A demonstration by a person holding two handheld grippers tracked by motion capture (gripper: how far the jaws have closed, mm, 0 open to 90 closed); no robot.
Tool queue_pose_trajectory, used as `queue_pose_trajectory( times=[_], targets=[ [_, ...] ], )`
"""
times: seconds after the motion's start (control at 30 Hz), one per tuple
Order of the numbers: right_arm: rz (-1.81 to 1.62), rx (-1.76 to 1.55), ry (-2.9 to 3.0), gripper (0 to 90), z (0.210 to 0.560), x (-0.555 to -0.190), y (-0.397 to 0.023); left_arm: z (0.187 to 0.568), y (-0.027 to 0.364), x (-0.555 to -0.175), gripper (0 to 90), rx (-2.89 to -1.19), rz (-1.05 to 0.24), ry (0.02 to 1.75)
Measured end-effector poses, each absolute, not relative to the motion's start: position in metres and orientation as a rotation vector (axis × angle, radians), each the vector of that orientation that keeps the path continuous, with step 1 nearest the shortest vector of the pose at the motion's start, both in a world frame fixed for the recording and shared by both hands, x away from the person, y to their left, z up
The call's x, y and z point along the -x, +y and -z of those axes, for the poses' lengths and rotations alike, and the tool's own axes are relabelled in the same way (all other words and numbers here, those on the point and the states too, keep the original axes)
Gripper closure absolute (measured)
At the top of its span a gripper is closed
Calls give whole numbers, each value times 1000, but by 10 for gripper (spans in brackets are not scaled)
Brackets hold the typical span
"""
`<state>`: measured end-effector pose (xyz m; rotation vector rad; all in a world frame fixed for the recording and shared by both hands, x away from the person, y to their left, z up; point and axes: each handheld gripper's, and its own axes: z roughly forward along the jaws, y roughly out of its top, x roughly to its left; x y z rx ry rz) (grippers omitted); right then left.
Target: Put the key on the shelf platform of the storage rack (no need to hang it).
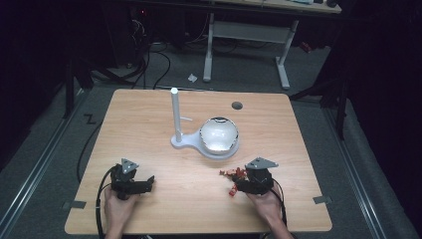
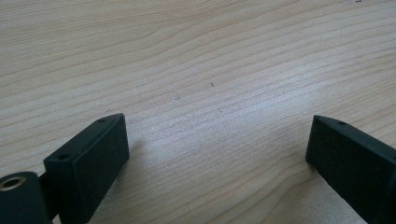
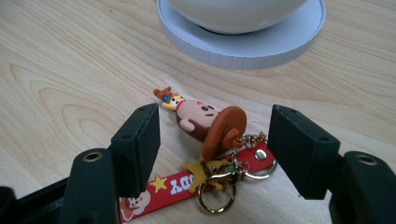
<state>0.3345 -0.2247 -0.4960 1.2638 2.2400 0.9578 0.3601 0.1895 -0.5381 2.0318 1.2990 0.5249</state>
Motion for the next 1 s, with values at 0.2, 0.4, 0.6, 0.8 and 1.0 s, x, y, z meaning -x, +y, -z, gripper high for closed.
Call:
queue_pose_trajectory(
  times=[0.2, 0.4, 0.6, 0.8, 1.0],
  targets=[
    [-950, -1256, 2273, 352, 500, -345, -220, 538, 189, -360, 61, -2032, -525, 1299],
    [-903, -1235, 2314, 350, 505, -353, -213, 538, 189, -360, 61, -2032, -525, 1300],
    [-882, -1235, 2337, 351, 509, -359, -209, 538, 189, -360, 61, -2031, -525, 1300],
    [-839, -1237, 2365, 371, 515, -363, -208, 538, 189, -360, 61, -2031, -525, 1300],
    [-836, -1226, 2375, 431, 519, -363, -209, 538, 189, -360, 62, -2031, -526, 1301]
  ],
)
